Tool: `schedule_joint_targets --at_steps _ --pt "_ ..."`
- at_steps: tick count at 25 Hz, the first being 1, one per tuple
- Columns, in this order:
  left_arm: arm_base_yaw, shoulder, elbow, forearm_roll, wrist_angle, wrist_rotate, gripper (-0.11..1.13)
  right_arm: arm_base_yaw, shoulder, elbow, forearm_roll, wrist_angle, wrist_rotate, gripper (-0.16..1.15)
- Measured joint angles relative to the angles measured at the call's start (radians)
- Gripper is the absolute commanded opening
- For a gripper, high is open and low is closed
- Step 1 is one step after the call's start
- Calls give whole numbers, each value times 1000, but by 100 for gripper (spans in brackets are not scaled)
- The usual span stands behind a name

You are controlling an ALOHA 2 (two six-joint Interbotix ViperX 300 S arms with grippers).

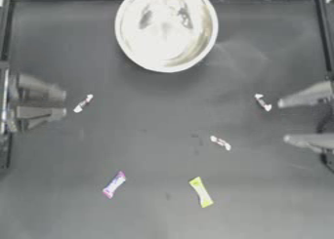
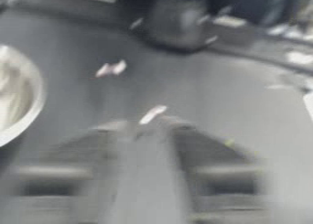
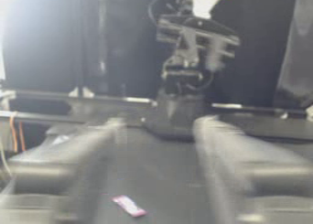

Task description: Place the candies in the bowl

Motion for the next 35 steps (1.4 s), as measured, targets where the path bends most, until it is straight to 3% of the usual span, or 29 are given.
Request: schedule_joint_targets --at_steps 5,11,15,20,24,35 --pt "101 91 -71 -25 170 -12 100 2 0 0 20 2 2 100" --pt "261 238 -155 -15 405 -94 101 2 -2 0 35 20 2 100" --pt "293 302 -187 34 497 -138 101 2 0 0 44 26 2 100" --pt "299 422 -221 156 589 -261 101 2 -2 0 57 38 2 100" --pt "299 489 -232 218 612 -304 101 0 -2 0 58 43 3 99" --pt "282 647 -241 250 589 -301 101 0 0 3 67 44 3 100"
